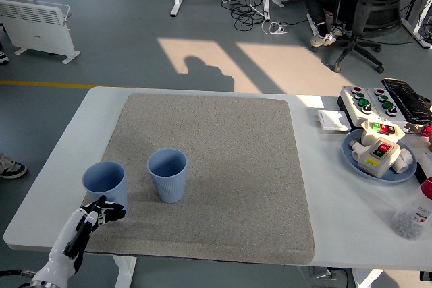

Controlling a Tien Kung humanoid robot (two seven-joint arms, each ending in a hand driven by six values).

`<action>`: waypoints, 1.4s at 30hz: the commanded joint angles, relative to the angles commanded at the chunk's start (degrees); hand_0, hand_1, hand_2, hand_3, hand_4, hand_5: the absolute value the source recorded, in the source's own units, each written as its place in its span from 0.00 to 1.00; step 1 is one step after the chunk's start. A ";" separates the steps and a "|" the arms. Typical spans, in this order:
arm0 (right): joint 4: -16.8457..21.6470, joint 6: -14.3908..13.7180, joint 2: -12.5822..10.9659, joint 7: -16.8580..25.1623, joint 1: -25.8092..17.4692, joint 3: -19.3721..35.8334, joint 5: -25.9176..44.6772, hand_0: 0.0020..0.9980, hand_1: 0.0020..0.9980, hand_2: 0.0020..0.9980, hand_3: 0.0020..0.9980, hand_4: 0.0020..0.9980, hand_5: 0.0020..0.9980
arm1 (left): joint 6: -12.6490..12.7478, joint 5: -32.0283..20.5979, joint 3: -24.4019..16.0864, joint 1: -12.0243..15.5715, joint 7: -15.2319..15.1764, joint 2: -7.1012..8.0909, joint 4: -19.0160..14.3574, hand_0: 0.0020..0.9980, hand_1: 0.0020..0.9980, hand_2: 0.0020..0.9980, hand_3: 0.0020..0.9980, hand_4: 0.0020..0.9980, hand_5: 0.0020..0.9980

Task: Push cup pick cup insert cup

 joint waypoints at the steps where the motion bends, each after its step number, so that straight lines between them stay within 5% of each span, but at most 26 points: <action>1: 0.00 0.00 0.01 -0.02 0.01 0.03 -0.06 0.73 0.67 0.64 0.57 0.13 0.36 | 0.00 -0.13 0.23 -0.26 -0.10 0.12 0.37 0.71 0.61 0.55 0.51 0.64 1.00; 26: 0.04 0.10 0.12 -0.22 -0.24 0.44 -0.80 0.73 0.67 0.64 0.57 0.13 0.36 | -0.12 2.29 0.79 -1.40 -0.42 2.23 3.91 0.74 0.61 0.55 0.51 0.64 1.00; 42: 0.14 0.32 0.38 -0.55 -1.07 1.13 -2.05 0.73 0.67 0.64 0.57 0.13 0.36 | 0.40 0.12 2.50 -4.46 -1.72 3.41 5.77 0.74 0.61 0.55 0.51 0.64 1.00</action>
